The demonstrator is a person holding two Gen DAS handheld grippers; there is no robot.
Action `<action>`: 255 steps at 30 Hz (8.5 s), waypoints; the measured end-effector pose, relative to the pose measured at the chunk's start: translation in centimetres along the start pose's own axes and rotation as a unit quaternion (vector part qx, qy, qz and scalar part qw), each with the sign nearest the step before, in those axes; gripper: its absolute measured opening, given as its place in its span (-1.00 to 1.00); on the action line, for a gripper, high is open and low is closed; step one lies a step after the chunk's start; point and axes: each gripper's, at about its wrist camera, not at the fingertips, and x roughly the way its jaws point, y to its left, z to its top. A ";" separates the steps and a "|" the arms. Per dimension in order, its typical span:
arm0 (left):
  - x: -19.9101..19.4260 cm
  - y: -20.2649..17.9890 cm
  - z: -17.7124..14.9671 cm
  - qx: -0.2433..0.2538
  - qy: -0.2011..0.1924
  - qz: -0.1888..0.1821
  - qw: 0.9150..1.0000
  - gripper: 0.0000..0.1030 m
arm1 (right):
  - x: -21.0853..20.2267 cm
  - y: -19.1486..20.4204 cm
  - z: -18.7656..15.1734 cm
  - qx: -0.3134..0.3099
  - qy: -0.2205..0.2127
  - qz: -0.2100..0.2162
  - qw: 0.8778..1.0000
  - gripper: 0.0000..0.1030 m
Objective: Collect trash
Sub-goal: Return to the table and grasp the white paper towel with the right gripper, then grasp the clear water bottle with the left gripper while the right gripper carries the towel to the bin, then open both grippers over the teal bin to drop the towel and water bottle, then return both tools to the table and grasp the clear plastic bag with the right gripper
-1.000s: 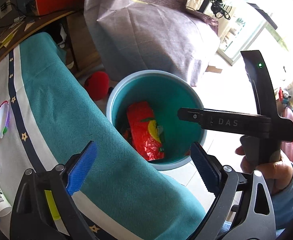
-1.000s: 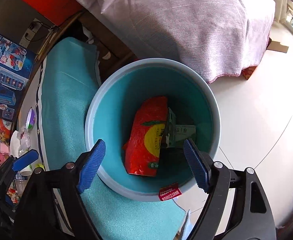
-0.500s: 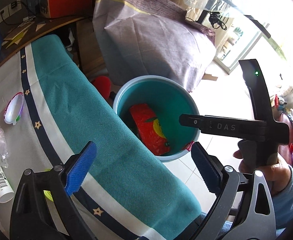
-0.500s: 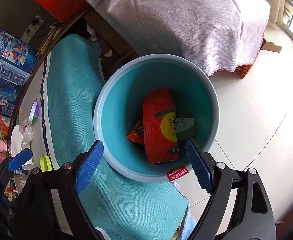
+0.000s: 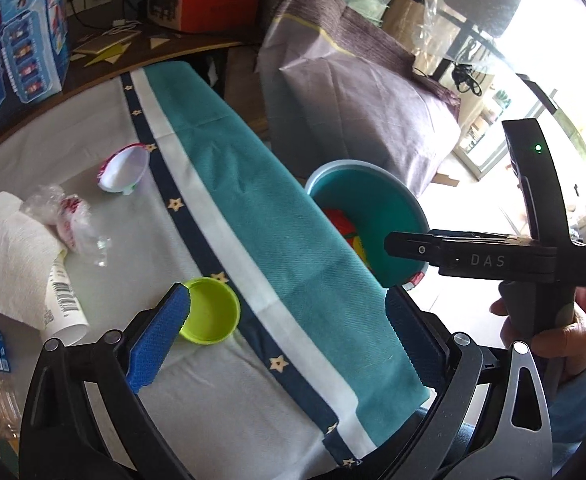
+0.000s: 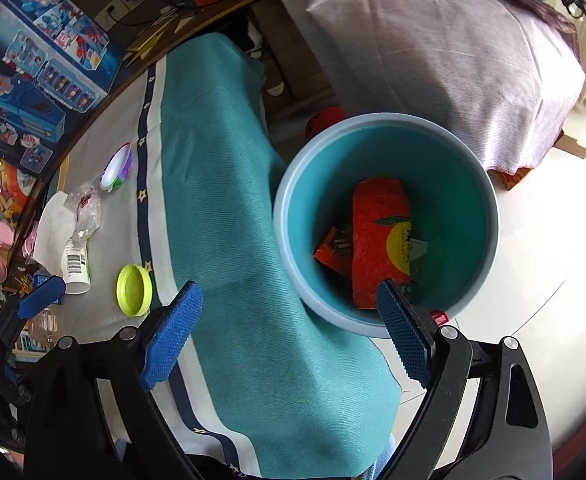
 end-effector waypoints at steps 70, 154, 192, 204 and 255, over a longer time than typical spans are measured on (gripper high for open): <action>-5.3 27.2 -9.7 -0.222 0.016 0.104 0.969 0.60 | 4.1 29.8 1.0 -0.275 0.015 0.102 0.956 -0.86; 14.2 -12.8 6.4 0.099 0.117 -0.042 0.987 0.28 | -0.9 -15.5 1.7 0.107 -0.040 0.018 0.993 0.49; 10.4 -8.8 4.4 0.054 0.091 -0.060 0.993 0.79 | -1.3 -10.5 1.4 0.077 -0.023 -0.032 0.996 0.55; 5.0 -1.6 2.3 -0.002 0.052 -0.036 0.998 0.80 | -0.5 -2.4 1.0 0.012 -0.010 -0.029 0.999 0.66; -4.4 31.9 -7.7 -0.257 -0.023 0.152 0.954 0.84 | 15.0 30.3 6.1 -0.213 0.095 0.031 0.972 -0.10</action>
